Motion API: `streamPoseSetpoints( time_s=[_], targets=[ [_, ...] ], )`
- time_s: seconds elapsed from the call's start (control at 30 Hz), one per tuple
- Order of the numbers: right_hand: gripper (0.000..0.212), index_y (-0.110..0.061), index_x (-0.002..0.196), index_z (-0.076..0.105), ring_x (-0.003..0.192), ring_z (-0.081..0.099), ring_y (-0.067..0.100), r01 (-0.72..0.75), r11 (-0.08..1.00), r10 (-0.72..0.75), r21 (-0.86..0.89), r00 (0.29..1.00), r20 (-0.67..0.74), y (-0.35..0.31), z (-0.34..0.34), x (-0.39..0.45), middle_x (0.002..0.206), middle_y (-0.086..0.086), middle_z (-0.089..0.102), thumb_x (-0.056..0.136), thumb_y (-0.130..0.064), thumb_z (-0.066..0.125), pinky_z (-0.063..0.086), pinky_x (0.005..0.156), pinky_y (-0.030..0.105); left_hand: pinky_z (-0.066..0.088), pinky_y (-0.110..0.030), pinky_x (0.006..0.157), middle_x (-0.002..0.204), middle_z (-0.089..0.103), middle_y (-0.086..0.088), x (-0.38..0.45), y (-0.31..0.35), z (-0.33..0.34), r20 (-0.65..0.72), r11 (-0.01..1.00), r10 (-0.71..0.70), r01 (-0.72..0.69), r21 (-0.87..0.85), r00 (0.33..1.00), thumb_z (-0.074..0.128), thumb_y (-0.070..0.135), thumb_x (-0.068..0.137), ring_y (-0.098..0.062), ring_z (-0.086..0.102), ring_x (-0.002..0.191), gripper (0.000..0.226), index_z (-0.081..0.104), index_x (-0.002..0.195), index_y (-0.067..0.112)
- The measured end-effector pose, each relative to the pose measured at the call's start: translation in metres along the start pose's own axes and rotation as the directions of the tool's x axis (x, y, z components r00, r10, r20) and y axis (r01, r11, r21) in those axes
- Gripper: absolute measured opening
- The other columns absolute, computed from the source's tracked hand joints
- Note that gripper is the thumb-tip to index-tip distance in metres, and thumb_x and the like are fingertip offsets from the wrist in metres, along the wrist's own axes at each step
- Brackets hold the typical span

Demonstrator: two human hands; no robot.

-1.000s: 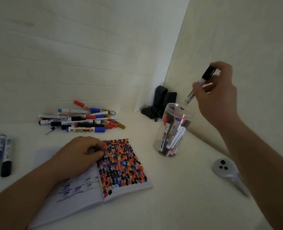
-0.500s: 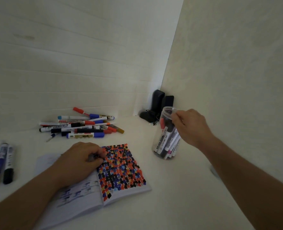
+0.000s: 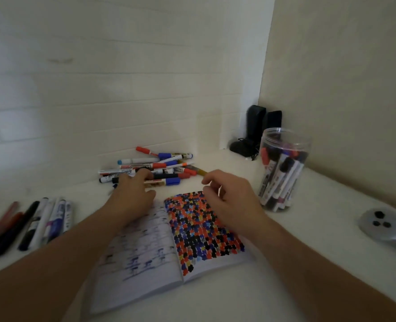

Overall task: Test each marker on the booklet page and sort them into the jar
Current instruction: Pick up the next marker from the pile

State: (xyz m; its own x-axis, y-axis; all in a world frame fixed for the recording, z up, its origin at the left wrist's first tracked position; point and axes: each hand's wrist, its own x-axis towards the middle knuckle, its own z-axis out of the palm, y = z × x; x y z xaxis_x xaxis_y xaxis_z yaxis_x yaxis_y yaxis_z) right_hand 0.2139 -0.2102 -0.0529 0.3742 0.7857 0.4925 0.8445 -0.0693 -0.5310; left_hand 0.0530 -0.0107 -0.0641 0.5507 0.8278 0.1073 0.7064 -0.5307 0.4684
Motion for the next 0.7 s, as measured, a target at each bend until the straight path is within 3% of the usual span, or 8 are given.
streamPoseSetpoints(
  time_s=[0.1, 0.2, 0.37, 0.53, 0.7],
  targets=[
    [0.016, -0.035, 0.116, 0.064, 0.079, 0.061, 0.004, -0.027, 0.999, 0.025, 0.017, 0.991, 0.133, 0.008, 0.017, -0.004, 0.088, -0.015, 0.064, 0.103, -0.033, 0.057, 0.054, 0.076, 0.026, 0.046, -0.032, 0.077, 0.135, 0.060, -0.008, 0.006, 0.008, 0.009, 0.010, 0.972, 0.065, -0.066, 0.225, 0.998, 0.048, 0.038, 0.103, -0.024, 0.061, 0.102, 0.045, 0.039, 0.147, 0.038],
    [0.017, -0.037, 0.117, 0.065, 0.077, 0.061, 0.007, -0.008, 0.999, 0.002, 0.034, 0.985, 0.172, 0.015, 0.018, -0.009, 0.083, -0.011, 0.065, 0.102, -0.034, 0.058, 0.056, 0.078, 0.033, 0.046, -0.034, 0.075, 0.127, 0.064, -0.007, 0.014, 0.015, 0.018, 0.033, 0.946, 0.040, -0.049, 0.321, 0.999, 0.039, 0.042, 0.105, -0.022, 0.058, 0.095, 0.042, 0.035, 0.147, 0.038],
    [0.014, -0.039, 0.110, 0.066, 0.074, 0.064, 0.011, -0.018, 0.992, 0.000, 0.121, 0.989, 0.145, 0.019, 0.019, -0.005, 0.080, -0.006, 0.067, 0.100, -0.032, 0.060, 0.058, 0.075, 0.035, 0.047, -0.035, 0.075, 0.126, 0.064, -0.008, 0.024, 0.019, 0.020, 0.054, 0.935, -0.009, -0.010, 0.354, 0.998, 0.039, 0.047, 0.104, -0.022, 0.055, 0.090, 0.047, 0.030, 0.149, 0.037],
    [0.014, -0.039, 0.110, 0.066, 0.073, 0.063, 0.013, -0.031, 0.991, 0.010, 0.133, 0.987, 0.158, 0.020, 0.019, -0.006, 0.080, -0.006, 0.067, 0.101, -0.031, 0.060, 0.058, 0.074, 0.035, 0.053, -0.044, 0.095, 0.134, 0.063, -0.005, 0.032, 0.024, 0.021, 0.054, 0.931, -0.023, 0.001, 0.366, 0.998, 0.039, 0.051, 0.103, -0.027, 0.062, 0.114, 0.040, 0.044, 0.140, 0.037],
    [0.013, -0.039, 0.108, 0.067, 0.072, 0.062, 0.013, -0.039, 0.986, 0.016, 0.160, 0.989, 0.147, 0.020, 0.017, -0.007, 0.077, -0.006, 0.066, 0.100, -0.030, 0.061, 0.057, 0.070, 0.031, 0.053, -0.037, 0.079, 0.108, 0.065, 0.004, 0.021, 0.023, 0.018, -0.041, 0.946, 0.049, -0.033, 0.323, 0.998, 0.039, 0.050, 0.105, -0.017, 0.061, 0.092, 0.027, 0.053, 0.125, 0.038]
  ],
)
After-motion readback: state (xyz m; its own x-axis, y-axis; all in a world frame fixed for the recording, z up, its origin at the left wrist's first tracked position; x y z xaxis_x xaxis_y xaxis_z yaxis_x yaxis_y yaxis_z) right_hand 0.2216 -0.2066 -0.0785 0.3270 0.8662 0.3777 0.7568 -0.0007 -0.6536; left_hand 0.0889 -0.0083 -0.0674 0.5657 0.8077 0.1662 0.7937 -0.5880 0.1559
